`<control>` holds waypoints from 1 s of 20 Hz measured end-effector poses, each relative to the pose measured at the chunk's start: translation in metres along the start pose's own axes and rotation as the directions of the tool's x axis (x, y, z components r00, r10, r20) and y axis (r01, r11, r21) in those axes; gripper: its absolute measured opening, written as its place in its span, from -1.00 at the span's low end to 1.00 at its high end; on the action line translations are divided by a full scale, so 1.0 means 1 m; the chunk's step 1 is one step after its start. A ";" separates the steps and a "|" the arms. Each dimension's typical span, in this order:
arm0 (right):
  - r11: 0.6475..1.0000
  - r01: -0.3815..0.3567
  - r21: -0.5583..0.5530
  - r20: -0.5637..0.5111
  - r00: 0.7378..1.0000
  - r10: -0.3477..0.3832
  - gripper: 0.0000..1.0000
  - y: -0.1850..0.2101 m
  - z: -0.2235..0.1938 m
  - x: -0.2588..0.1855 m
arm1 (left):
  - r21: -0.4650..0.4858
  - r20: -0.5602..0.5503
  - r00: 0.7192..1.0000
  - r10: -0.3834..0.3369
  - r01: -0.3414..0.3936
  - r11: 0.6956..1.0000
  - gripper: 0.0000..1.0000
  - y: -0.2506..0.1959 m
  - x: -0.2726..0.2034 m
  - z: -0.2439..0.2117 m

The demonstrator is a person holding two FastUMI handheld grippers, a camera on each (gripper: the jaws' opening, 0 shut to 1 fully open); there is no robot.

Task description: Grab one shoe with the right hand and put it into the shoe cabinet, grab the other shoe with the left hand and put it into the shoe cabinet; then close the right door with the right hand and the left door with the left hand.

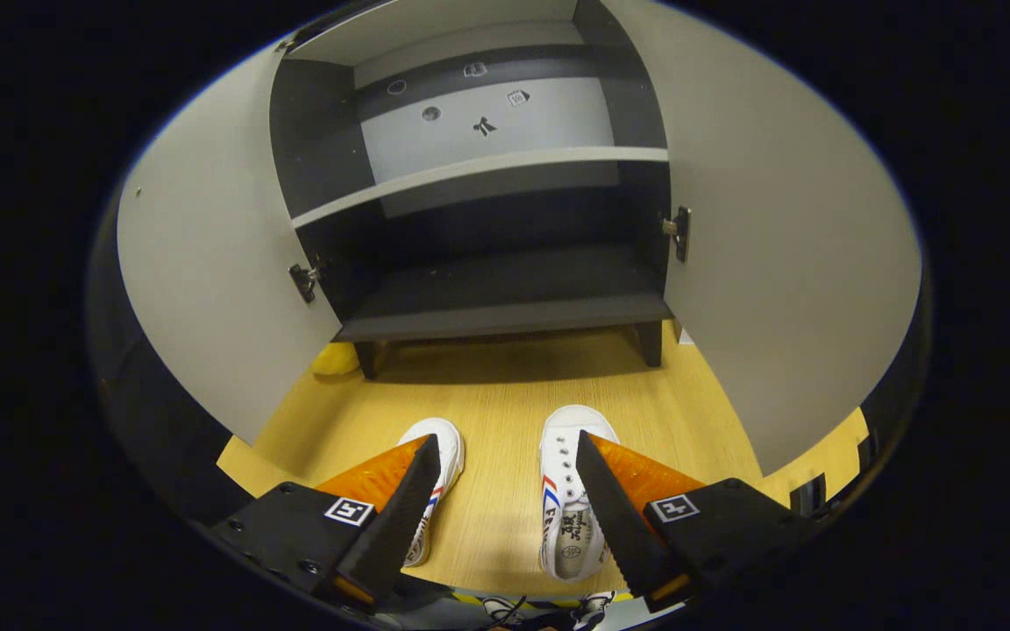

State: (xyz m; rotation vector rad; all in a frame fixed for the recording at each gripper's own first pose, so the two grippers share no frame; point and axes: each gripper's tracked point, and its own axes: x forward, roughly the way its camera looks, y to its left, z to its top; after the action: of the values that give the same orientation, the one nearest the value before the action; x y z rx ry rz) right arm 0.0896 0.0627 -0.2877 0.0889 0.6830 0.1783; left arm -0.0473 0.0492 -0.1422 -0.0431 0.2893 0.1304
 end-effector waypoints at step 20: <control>0.901 0.238 -0.362 -0.275 0.897 -0.348 -0.39 -0.053 -0.093 0.080 | -0.014 -0.042 0.998 0.039 -0.039 0.999 0.89 0.002 0.005 -0.009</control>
State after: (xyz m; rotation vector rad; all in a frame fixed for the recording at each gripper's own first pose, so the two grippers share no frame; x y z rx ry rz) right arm 0.0987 0.0285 -0.4160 -0.3682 0.9886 0.0048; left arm -0.0458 0.0512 -0.1523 -0.0551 0.3310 0.1707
